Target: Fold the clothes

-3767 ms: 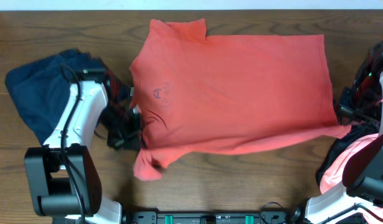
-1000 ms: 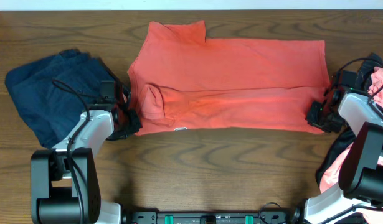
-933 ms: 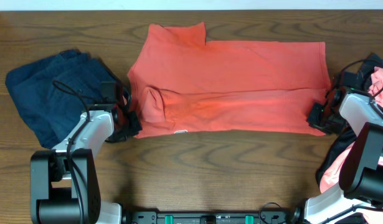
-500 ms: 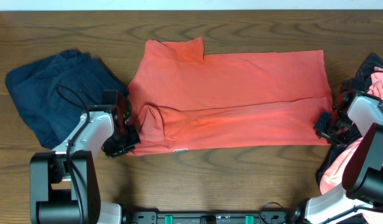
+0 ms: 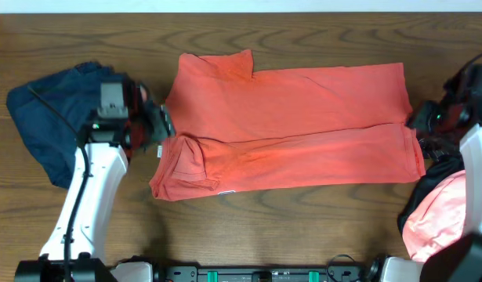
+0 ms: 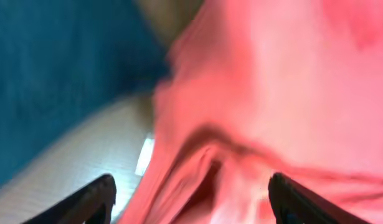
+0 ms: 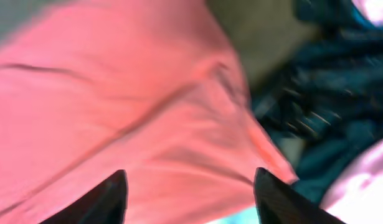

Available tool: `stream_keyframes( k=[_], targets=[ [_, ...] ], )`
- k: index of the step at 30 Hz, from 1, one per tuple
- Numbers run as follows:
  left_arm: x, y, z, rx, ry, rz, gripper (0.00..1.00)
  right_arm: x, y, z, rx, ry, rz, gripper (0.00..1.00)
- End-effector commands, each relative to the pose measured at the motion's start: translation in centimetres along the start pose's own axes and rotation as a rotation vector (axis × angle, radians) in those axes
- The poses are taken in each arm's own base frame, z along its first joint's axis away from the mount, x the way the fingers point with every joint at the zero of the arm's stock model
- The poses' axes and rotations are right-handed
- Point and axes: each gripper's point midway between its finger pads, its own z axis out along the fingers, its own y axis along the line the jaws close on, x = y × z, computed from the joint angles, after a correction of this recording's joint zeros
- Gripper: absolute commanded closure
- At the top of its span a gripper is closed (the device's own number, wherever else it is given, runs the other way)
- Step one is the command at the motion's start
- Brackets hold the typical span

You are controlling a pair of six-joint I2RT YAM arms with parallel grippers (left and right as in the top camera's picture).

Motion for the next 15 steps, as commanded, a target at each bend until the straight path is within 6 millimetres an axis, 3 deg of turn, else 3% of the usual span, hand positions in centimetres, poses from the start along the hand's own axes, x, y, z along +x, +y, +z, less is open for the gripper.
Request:
stream_keyframes(
  k=[1,9,15],
  targets=[
    [-3.0,-2.2,1.2,0.055,-0.038,0.074,0.19,0.8,3.2,-1.0,-0.142,0.013,-0.101,0.32],
    [-10.8,-5.3,7.4,0.129,-0.140,0.126,0.19,3.0,4.3,-1.3,-0.177,0.093,-0.117,0.31],
    [-13.5,-6.4,13.9,0.184,-0.153,0.135,0.19,3.5,4.2,-1.3,-0.174,0.113,-0.112,0.31]
  ],
)
